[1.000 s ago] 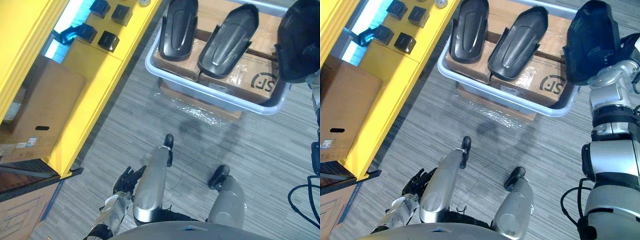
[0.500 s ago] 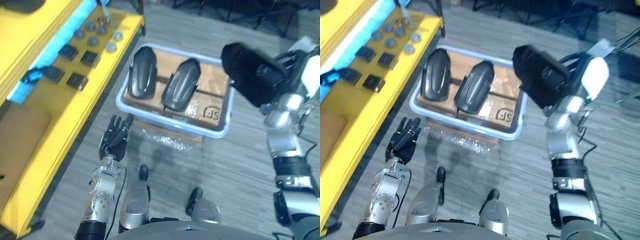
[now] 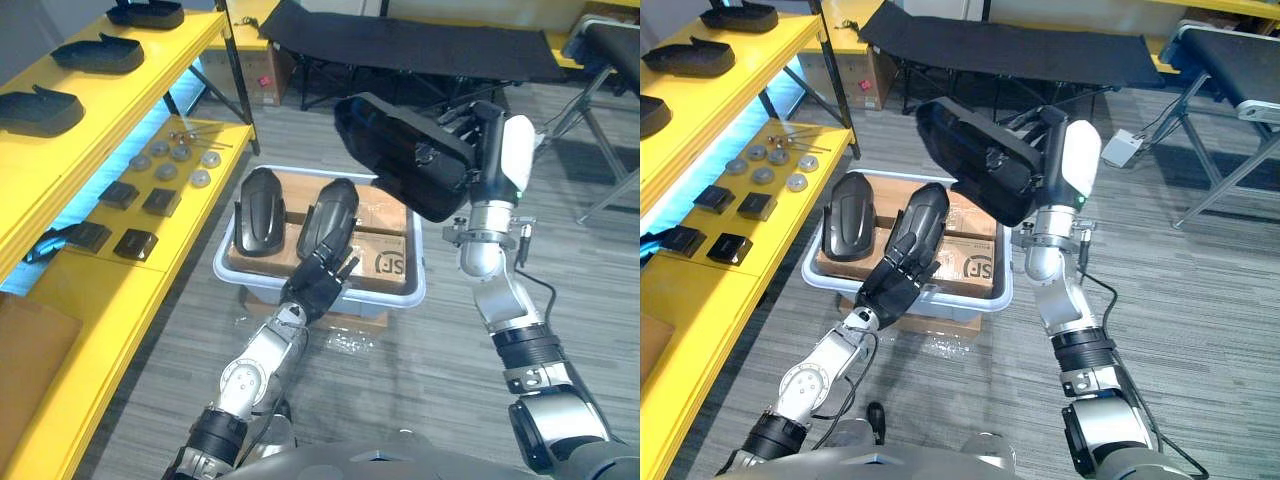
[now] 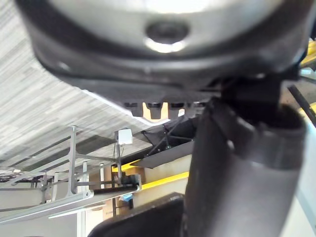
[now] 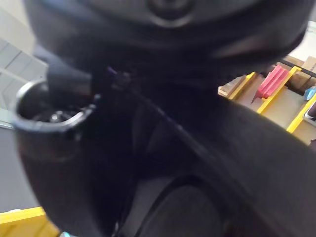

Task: Walk over and take three plastic housings, then place them on the shelf

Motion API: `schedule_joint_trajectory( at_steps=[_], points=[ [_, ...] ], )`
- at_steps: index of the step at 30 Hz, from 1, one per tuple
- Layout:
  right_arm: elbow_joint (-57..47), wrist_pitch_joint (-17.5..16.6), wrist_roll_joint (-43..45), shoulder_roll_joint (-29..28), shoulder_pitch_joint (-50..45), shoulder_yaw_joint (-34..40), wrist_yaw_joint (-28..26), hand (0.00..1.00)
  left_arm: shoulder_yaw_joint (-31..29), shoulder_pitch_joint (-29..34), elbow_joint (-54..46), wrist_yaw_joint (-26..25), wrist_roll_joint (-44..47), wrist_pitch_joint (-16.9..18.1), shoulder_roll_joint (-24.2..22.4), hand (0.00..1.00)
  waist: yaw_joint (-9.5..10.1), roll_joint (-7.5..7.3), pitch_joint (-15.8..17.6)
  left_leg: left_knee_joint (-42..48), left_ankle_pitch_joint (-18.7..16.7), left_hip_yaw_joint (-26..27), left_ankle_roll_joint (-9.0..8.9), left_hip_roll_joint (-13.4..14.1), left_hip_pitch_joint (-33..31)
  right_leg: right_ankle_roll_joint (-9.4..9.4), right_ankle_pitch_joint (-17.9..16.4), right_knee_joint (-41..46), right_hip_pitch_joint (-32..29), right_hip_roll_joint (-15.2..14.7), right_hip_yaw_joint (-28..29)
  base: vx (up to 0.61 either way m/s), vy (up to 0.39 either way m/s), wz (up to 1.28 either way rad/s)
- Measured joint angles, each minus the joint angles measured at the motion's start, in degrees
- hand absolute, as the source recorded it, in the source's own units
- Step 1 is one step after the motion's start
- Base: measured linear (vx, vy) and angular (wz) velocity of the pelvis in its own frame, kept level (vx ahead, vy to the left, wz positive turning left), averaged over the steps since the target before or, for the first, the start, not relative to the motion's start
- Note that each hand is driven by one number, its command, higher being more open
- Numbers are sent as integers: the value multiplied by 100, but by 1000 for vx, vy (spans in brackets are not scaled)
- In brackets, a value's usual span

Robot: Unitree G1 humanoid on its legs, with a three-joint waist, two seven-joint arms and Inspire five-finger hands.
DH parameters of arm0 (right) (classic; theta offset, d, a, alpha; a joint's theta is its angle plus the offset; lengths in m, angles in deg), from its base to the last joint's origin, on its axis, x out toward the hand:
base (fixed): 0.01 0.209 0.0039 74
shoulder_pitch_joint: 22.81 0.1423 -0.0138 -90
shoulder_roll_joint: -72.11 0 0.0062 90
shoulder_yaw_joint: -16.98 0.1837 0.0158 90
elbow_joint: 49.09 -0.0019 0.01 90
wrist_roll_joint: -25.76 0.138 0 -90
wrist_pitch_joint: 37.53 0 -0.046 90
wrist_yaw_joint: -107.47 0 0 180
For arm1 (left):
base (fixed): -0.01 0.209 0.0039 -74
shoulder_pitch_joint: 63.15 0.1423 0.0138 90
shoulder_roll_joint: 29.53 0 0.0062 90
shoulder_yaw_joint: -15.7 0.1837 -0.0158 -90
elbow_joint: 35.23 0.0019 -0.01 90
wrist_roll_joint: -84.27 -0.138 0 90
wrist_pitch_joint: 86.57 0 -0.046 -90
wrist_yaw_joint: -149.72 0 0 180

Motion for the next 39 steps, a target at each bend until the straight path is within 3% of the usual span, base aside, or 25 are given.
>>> schedule_joint_trajectory(
  at_steps=[8, 11, 15, 20, 21, 27, 34, 39],
  points=[
    [1, -197, 260, -274, -200, -411, -4, 0, 317, -27, 366, 416, 802, 87, 29, 100, -58, -24, -168, -421, 313, 26, 18, -30, 151, -42, -4, -92, -8, 39, 100, -65, 5, -1],
    [3, -212, 406, -471, -412, -600, -4, 0, 502, -99, 366, 664, 1116, 355, 2, 100, -80, -46, -265, -558, 393, 41, 20, -29, 187, -92, -34, -93, -37, 56, 131, -62, 2, -2],
    [19, -216, 555, -673, -659, -894, -4, 0, 544, -385, 361, 948, 2046, 1043, -105, 100, -124, -92, -316, -565, 436, 76, 7, -14, 183, -104, -41, -149, -50, 94, 156, -50, 3, -6],
    [18, -304, 1008, -932, -760, -999, 92, 0, 508, -453, 355, 942, 2559, 1692, -247, 100, -144, -91, -358, -572, 462, 106, -7, -2, 185, -140, -39, -167, -70, 130, 188, -35, 0, -4],
    [17, -328, 1019, -1014, -797, -1010, 101, 0, 469, -453, 351, 931, 2652, 1772, -280, 0, -150, -91, -365, -572, 464, 117, -6, -5, 185, -144, -38, -167, -76, 128, 195, -19, 12, -3],
    [13, -415, 1393, -1248, -1127, -1247, 128, 0, 315, -450, 215, 672, 2872, 2042, -315, 0, -157, -107, -512, -569, 486, 141, -8, -9, 181, -148, -39, -165, -109, 126, 202, 0, 0, 0],
    [-68, -589, 1624, -1274, -1391, -1665, 61, 0, 28, -450, -67, 620, 2870, 2069, -415, 0, -264, -118, -547, -570, 486, 128, -8, -5, 177, -167, -49, -174, -111, 124, 218, 0, 0, 0],
    [-166, -573, 1639, -1275, -1615, -1909, -10, 0, 174, -464, -65, 640, 2854, 2005, -412, 0, -284, -243, -655, -569, 484, 110, -9, -4, 175, -167, -37, -206, -90, 126, 223, 0, 0, 0]
  ],
)
